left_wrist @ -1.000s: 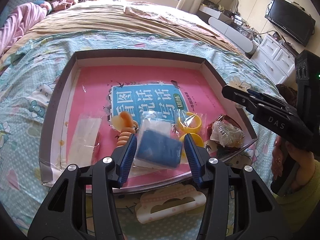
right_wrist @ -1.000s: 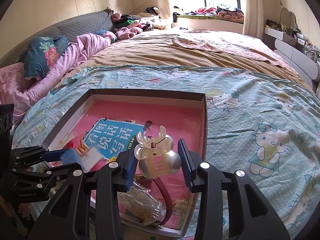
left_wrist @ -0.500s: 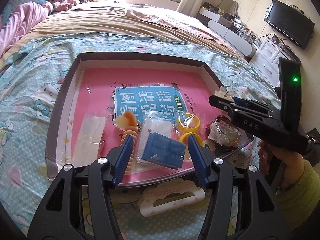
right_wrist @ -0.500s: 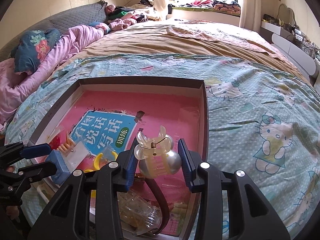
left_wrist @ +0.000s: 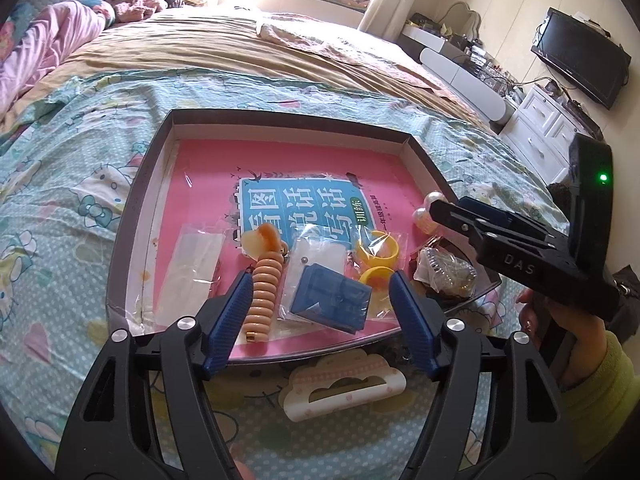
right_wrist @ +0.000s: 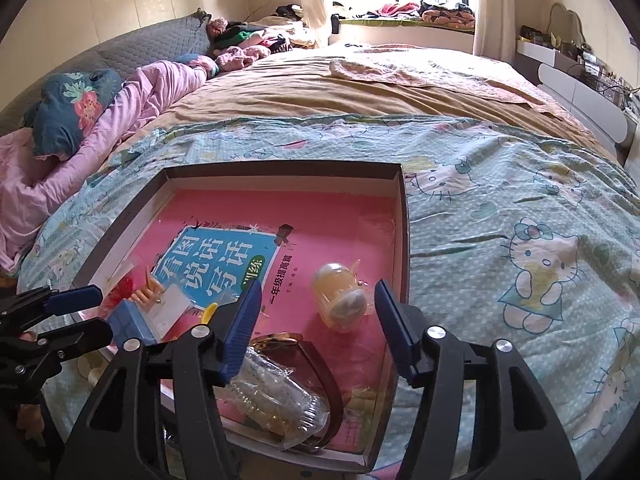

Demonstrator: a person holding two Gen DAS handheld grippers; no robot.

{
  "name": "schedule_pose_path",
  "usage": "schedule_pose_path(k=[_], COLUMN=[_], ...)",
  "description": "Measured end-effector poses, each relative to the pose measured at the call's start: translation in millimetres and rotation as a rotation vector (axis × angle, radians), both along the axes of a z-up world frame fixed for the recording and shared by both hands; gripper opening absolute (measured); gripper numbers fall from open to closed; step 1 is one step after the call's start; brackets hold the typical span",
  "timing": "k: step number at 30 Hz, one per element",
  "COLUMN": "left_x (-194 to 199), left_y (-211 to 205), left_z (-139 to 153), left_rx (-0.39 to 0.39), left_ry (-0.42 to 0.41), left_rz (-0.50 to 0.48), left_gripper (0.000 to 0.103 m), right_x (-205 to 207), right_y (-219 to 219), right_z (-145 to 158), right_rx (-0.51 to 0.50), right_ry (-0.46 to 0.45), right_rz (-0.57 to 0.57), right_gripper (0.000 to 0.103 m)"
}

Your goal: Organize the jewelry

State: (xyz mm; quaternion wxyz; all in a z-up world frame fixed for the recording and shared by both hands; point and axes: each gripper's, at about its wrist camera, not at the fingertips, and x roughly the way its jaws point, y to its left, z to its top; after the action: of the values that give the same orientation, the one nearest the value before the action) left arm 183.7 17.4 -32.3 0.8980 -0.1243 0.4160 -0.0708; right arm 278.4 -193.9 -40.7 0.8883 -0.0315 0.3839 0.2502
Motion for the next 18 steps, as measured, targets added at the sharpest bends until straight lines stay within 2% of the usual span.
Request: schedule_pose_path(k=[3, 8, 10, 13, 18], left_x=[-2.6, -8.8, -10.9, -15.9, -24.4], left_y=[0.6, 5.4, 7.0, 9.9, 13.8], left_z=[2.1, 6.3, 8.9, 13.3, 18.4], left_rx=[0.013, 0.008, 0.013, 0.008, 0.019], left_ry=[-0.005, -0.008, -0.012, -0.021, -0.028], left_rz=[0.007, 0.023, 0.033, 0.046, 0.061], left_gripper=[0.066, 0.076, 0.085, 0.089, 0.09], right_x=[-9.2, -24.9, -32.5, -39.5, -54.1], right_y=[-3.0, -7.0, -10.0, -14.9, -23.3], right_z=[7.9, 21.3, 27.9, 35.2, 45.7], right_rx=[0.01, 0.018, 0.021, 0.032, 0.051], right_ry=[-0.022, -0.064, -0.089, -0.106, -0.125], right_rz=[0.003, 0.003, 0.001, -0.002, 0.003], right_gripper=[0.07, 0.086, 0.089, 0.091, 0.094])
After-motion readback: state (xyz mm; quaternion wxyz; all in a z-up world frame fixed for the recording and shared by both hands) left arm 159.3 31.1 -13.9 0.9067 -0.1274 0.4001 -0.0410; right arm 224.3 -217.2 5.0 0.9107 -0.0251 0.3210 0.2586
